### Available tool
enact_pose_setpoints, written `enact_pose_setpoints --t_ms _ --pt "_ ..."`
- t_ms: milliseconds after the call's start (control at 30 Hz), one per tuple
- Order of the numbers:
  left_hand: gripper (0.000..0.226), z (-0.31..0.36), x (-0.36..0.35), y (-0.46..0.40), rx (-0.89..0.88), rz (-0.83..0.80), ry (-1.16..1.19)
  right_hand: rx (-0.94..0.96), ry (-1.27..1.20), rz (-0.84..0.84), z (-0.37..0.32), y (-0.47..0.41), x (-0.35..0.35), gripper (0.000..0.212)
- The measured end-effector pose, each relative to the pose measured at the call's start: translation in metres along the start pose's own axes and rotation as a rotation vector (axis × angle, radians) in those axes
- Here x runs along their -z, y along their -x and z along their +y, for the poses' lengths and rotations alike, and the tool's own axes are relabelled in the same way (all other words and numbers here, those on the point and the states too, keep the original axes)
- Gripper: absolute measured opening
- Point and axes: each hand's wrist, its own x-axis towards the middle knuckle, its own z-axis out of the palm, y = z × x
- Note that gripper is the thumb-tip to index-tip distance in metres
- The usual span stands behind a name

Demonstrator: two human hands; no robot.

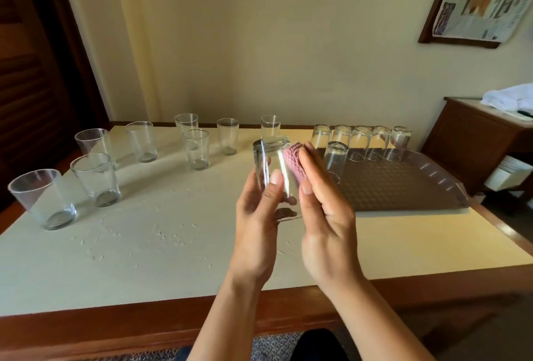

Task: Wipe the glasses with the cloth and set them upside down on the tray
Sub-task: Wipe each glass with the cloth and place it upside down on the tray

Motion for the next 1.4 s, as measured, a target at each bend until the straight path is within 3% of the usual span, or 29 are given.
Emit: enact_pose_setpoints --t_ms 100,200,300,467,567,633,733,900,1033,1100,1200,1300,1400 --pt "0.037 0.002 0.009 -0.005 0.082 0.021 0.032 0.010 0.043 0.013 0.004 0.031 -0.005 0.043" --pt "0.058 -0.002 0.015 -0.001 0.157 -0.094 -0.040 0.020 0.013 0.017 0.010 0.029 -0.002 0.044" --pt "0.071 -0.005 0.008 0.005 0.106 -0.093 -0.061 -0.016 -0.016 0.014 0.010 0.000 0.006 0.045" --pt "0.064 -0.003 0.006 -0.002 -0.003 0.052 -0.012 0.001 -0.034 -0.059 0.007 0.021 -0.002 0.047" --pt "0.060 -0.005 0.016 -0.001 0.036 -0.059 -0.005 0.029 -0.022 -0.041 0.011 0.029 -0.002 0.047" --pt "0.070 -0.008 0.016 0.001 0.062 -0.110 0.006 0.000 -0.063 -0.002 0.009 0.011 0.003 0.047" --pt "0.087 -0.008 0.010 0.000 0.050 -0.043 0.012 -0.061 -0.047 0.054 0.007 -0.006 0.008 0.045" --pt "0.055 -0.004 0.008 -0.006 0.046 -0.017 0.098 -0.009 -0.059 0.037 0.010 0.029 -0.007 0.048" --pt "0.062 -0.005 0.007 -0.002 0.116 -0.173 0.015 -0.014 -0.017 0.093 0.013 0.005 0.005 0.044" --pt "0.067 -0.006 0.002 0.000 0.112 -0.143 0.002 -0.035 0.077 0.136 0.015 -0.008 0.012 0.043" --pt "0.069 -0.007 -0.002 -0.006 0.082 -0.045 0.001 -0.041 -0.029 0.099 0.011 0.007 0.005 0.044" --pt "0.063 -0.007 0.004 -0.013 0.109 -0.047 -0.025 -0.030 -0.052 0.054 0.016 0.030 -0.003 0.047" --pt "0.048 -0.007 0.005 -0.009 0.153 -0.158 -0.057 -0.026 -0.069 0.119 0.015 0.010 0.006 0.045"
